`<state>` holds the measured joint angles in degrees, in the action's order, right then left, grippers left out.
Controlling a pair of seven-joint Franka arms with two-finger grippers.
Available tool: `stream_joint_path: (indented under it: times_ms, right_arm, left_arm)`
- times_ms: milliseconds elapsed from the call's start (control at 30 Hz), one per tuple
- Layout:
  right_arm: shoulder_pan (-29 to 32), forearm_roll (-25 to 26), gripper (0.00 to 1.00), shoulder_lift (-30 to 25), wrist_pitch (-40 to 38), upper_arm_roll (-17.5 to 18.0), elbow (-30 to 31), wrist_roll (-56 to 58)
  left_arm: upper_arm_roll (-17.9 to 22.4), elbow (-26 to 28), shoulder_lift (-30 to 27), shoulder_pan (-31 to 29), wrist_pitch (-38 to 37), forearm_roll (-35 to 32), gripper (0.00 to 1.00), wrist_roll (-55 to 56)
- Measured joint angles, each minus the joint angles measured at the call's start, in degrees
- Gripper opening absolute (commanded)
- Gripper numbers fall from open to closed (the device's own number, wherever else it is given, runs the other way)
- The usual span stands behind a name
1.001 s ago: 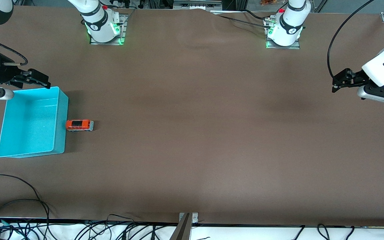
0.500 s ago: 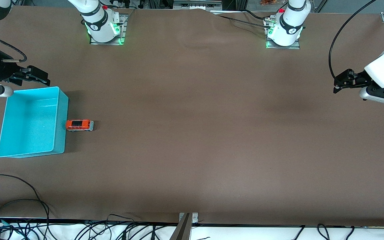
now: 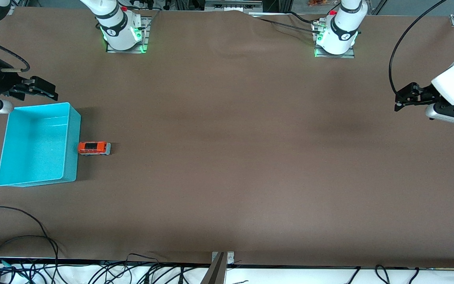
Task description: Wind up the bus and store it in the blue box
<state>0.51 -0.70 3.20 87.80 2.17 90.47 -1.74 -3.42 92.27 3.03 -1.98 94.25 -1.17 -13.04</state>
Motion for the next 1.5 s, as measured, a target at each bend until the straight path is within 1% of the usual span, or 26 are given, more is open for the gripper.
stream_joint_path:
  times_ms: [968, 1501]
  right_arm:
    - [0.1, 0.0, 1.00, 0.1, 0.0, 0.0, -0.4, -0.1]
    - [0.4, 0.2, 1.00, 2.0, 2.0, -0.1, -0.4, -0.1]
  left_arm:
    - [0.0, 0.0, 0.0, 0.0, 0.0, 0.0, 1.00, 0.0]
    - [0.1, 0.0, 0.2, 0.0, 0.0, 0.0, 1.00, 0.0]
